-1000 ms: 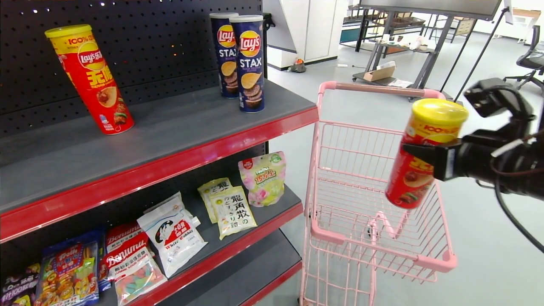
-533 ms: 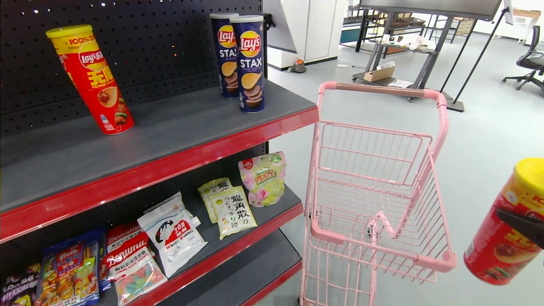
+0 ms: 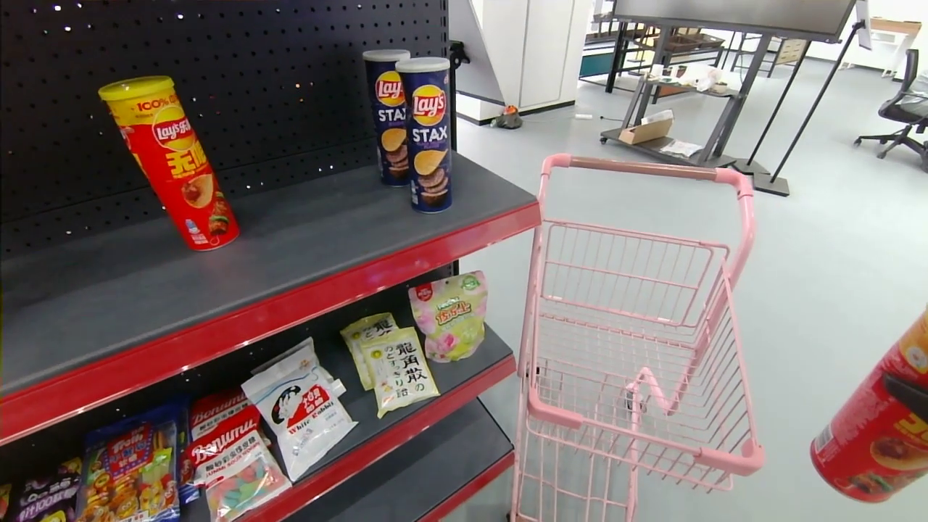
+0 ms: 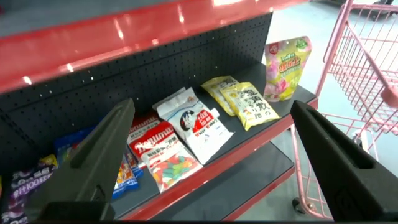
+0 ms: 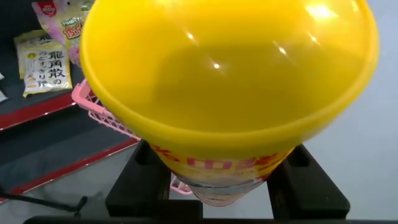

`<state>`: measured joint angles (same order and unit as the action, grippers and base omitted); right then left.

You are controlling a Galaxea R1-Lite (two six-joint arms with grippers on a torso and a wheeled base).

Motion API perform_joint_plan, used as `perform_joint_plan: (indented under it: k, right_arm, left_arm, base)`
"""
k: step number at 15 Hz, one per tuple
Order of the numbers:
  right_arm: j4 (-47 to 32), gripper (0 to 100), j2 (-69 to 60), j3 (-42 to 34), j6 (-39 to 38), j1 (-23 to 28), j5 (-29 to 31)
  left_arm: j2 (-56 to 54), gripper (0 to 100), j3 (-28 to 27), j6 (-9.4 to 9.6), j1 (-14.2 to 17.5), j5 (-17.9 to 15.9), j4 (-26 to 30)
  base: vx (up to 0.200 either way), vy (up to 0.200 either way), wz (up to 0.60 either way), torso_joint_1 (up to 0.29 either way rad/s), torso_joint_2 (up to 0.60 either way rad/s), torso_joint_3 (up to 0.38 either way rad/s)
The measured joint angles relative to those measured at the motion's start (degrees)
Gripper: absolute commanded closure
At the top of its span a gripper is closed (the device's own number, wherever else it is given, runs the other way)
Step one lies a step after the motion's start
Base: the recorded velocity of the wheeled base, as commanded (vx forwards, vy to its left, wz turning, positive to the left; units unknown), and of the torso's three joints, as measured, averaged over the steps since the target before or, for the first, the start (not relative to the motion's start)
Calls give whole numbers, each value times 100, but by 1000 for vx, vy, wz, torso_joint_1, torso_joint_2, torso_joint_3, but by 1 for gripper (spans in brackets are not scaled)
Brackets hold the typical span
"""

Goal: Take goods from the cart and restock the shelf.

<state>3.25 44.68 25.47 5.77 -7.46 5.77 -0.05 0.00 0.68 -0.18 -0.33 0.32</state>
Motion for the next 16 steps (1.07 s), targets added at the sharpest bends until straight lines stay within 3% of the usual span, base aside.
perform_joint_plan:
  k: [7,16]
  right_arm:
    - [40,100,2,-50,2,11,-16]
    - [40,100,2,-141,6,11,-18]
  left_arm:
    - [0,0,0,-2,-2,0,1]
    - [0,0,-2,21,0,-2,4]
  base:
    - [0,0,0,215,-540,-331]
    - [0,0,0,133,-304,-178]
